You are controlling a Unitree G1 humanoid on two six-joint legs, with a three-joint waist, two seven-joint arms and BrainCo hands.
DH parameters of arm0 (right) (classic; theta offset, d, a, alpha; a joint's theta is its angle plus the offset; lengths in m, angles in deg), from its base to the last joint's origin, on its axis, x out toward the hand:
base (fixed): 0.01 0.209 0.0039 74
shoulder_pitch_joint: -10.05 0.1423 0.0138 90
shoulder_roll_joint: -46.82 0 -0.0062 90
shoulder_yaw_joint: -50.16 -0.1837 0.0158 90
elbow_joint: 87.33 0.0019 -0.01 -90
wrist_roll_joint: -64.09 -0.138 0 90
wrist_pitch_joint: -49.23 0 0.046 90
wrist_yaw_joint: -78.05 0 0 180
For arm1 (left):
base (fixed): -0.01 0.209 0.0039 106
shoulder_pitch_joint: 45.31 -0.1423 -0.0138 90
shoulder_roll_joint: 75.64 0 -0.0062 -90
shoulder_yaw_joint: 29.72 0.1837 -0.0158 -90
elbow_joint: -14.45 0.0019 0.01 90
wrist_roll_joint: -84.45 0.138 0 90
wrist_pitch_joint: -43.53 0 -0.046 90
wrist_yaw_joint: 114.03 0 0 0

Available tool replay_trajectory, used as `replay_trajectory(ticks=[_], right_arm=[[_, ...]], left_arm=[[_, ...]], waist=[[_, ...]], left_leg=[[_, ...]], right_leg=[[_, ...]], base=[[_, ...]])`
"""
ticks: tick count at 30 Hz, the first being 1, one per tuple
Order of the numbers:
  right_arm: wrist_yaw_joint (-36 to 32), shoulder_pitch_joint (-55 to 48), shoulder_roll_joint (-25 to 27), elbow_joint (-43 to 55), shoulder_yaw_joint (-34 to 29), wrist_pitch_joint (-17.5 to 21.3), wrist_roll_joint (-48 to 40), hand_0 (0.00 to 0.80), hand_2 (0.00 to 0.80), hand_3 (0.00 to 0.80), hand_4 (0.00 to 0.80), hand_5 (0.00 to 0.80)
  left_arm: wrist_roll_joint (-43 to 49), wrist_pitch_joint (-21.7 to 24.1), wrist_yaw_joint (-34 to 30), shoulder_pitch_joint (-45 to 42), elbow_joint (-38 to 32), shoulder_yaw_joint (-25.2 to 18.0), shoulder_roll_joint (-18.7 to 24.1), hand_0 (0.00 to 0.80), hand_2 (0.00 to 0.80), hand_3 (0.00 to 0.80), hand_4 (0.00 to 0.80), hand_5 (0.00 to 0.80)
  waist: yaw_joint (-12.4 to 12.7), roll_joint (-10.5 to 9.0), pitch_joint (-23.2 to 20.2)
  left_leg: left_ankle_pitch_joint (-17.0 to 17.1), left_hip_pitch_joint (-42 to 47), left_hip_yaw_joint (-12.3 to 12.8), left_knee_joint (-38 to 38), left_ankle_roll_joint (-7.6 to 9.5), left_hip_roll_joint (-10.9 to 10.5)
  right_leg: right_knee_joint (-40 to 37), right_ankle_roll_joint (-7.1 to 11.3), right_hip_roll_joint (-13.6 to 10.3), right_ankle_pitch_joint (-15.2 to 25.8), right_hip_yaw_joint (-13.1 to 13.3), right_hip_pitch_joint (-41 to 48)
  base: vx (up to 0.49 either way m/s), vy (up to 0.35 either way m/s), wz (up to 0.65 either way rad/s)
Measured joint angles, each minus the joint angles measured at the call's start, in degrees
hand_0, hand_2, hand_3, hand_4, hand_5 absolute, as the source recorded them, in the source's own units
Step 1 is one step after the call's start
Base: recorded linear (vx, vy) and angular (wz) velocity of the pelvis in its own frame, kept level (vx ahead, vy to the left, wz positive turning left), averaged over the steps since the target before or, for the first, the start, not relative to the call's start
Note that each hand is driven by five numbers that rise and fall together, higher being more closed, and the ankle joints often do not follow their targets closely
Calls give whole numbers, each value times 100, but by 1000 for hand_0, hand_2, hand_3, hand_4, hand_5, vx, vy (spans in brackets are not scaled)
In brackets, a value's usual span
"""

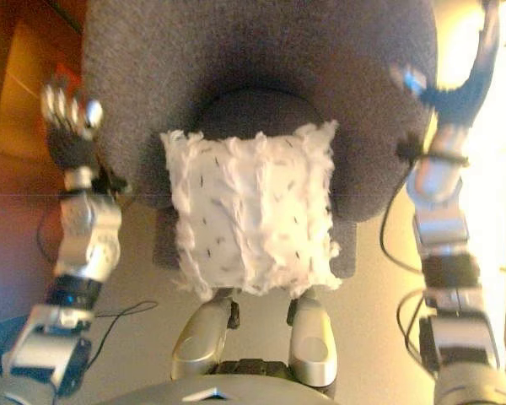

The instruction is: Pick up the cushion and take it to the sofa

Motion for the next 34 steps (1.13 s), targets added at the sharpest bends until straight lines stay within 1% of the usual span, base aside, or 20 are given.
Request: replay_trajectory(ticks=[1, 3, 4, 6, 8, 9, 11, 13, 14, 18, 21, 24, 25, 26, 27, 29, 31, 34], right_arm=[[-45, -329, -157, -194, -132, -25, -60, 0, 0, 0, 0, 0], [-169, -917, -258, -574, -222, -85, -332, 0, 0, 0, 0, 0], [-210, -1136, -395, -694, -341, -114, -342, 0, 0, 0, 0, 0], [-359, -1421, -502, -921, -354, -137, -486, 0, 0, 0, 0, 0], [-579, -1659, -683, -1154, -350, -141, -705, 0, 0, 0, 0, 0], [-695, -1689, -760, -1431, -340, -139, -756, 0, 0, 0, 0, 0], [-901, -1783, -946, -1981, -254, -171, -860, 0, 0, 0, 0, 0], [-1097, -1993, -1155, -2374, -132, -224, -1075, 0, 0, 0, 0, 0], [-1174, -2040, -1226, -2741, -41, -211, -1116, 0, 0, 0, 0, 0], [-1588, -2246, -1463, -3988, 17, -452, -1193, 0, 0, 0, 0, 0], [-1879, -2236, -1630, -4903, 201, -623, -1170, 0, 0, 0, 0, 0], [-2100, -2232, -1836, -5652, 373, -838, -1143, 0, 0, 0, 0, 0], [-2165, -2227, -1904, -5877, 437, -910, -1115, 0, 0, 0, 0, 0], [-2217, -2244, -1986, -6014, 472, -1002, -1111, 0, 0, 0, 0, 0], [-2254, -2242, -2049, -6145, 542, -1096, -1102, 0, 0, 0, 0, 0], [-2334, -2266, -2161, -6330, 666, -1353, -1085, 0, 0, 0, 0, 0], [-2353, -2254, -2201, -6376, 716, -1563, -1113, 0, 0, 0, 0, 0], [-2372, -2196, -2202, -6370, 856, -1724, -1109, 0, 0, 0, 0, 0]], left_arm=[[-9, -44, -35, -299, 209, -112, -87, 0, 0, 0, 0, 0], [-109, -204, -74, -757, 566, -331, -198, 0, 0, 0, 0, 0], [-175, -250, -102, -893, 746, -497, -250, 0, 0, 0, 0, 0], [-264, -367, -128, -971, 1155, -754, -314, 0, 0, 0, 0, 0], [-287, -518, -180, -1176, 1351, -865, -309, 0, 0, 0, 0, 0], [-301, -629, -275, -1177, 1570, -899, -312, 0, 0, 0, 0, 0], [-412, -1001, -520, -1263, 2080, -957, -346, 0, 0, 0, 0, 0], [-416, -1409, -711, -1485, 2419, -953, -435, 0, 0, 0, 0, 0], [-436, -1577, -861, -1603, 2650, -950, -489, 0, 0, 0, 0, 0], [-416, -2267, -1230, -1862, 3897, -944, -743, 0, 0, 0, 0, 0], [-377, -2492, -1396, -1894, 4776, -896, -795, 0, 0, 0, 0, 0], [-149, -2481, -1451, -1882, 5610, -884, -829, 0, 0, 0, 0, 0], [-136, -2482, -1438, -1888, 5780, -854, -836, 0, 0, 0, 0, 0], [-95, -2489, -1430, -1899, 5840, -846, -853, 0, 0, 0, 0, 0], [25, -2505, -1419, -1891, 5904, -846, -882, 0, 0, 0, 0, 0], [205, -2647, -1404, -1886, 5990, -822, -976, 0, 0, 0, 0, 0], [384, -2756, -1417, -1886, 6092, -713, -1082, 0, 0, 0, 0, 0], [478, -2866, -1416, -1841, 6173, -545, -1172, 0, 0, 0, 0, 0]], waist=[[-1, -2, -3], [-11, -6, -81], [-11, -17, -133], [-11, -40, -179], [-8, -100, -425], [-1, -132, -505], [4, -213, -748], [8, -292, -1012], [15, -327, -1101], [15, -366, -1450], [21, -355, -1594], [32, -297, -1807], [39, -314, -1866], [59, -266, -1911], [123, -271, -1912], [145, -271, -1993], [145, -278, -2031], [151, -340, -2120]], left_leg=[[-18, 55, 1, 0, 2, 1], [-45, 83, 17, 0, 1, 4], [-47, 97, 18, -1, -3, 10], [-92, 273, 26, -5, -12, 24], [-146, 336, 32, -9, -22, 43], [-158, 418, 29, -12, -26, 50], [-205, 561, 27, -29, -39, 71], [-241, 636, 11, -36, -43, 89], [-257, 689, 8, -39, -46, 98], [-311, 804, -8, -41, -48, 104], [-330, 937, -10, -42, -56, 120], [-360, 999, -9, -45, -68, 138], [-360, 1002, -8, -45, -68, 146], [-359, 1042, -7, -45, -69, 154], [-359, 1087, -8, -44, -69, 160], [-361, 1127, -7, -46, -70, 167], [-362, 1193, -11, -47, -72, 170], [-362, 1189, -11, -48, -71, 184]], right_leg=[[-1, 6, -1, -20, -3, 63], [-2, 11, -17, -40, -1, 81], [-3, 10, -13, -41, -1, 96], [-5, 39, -4, -93, -2, 270], [-6, 32, 9, -124, -11, 331], [-7, 32, 18, -147, -19, 417], [-8, 24, 33, -193, -38, 561], [-12, 6, 49, -248, -62, 648], [-23, 15, 56, -259, -69, 699], [-28, 15, 57, -343, -99, 855], [-34, -9, 71, -378, -122, 970], [-35, -16, 85, -408, -124, 1063], [-35, -22, 93, -411, -124, 1066], [-34, -24, 101, -413, -124, 1088], [-35, -25, 106, -413, -124, 1132], [-34, -29, 111, -416, -125, 1166], [-34, -30, 112, -416, -125, 1245], [-32, -33, 121, -418, -134, 1244]], base=[[51, 9, -3], [67, 8, -2], [77, -3, -1], [82, -23, -2], [82, -39, -1], [64, -36, 1], [68, -41, 2], [62, -46, 4], [45, -33, 4], [38, -18, 4], [39, -20, 2], [14, -20, 0], [-9, -35, -1], [-20, -36, -2], [-30, -33, -2], [-34, -30, 0], [-50, -18, 0], [-58, -10, 1]])
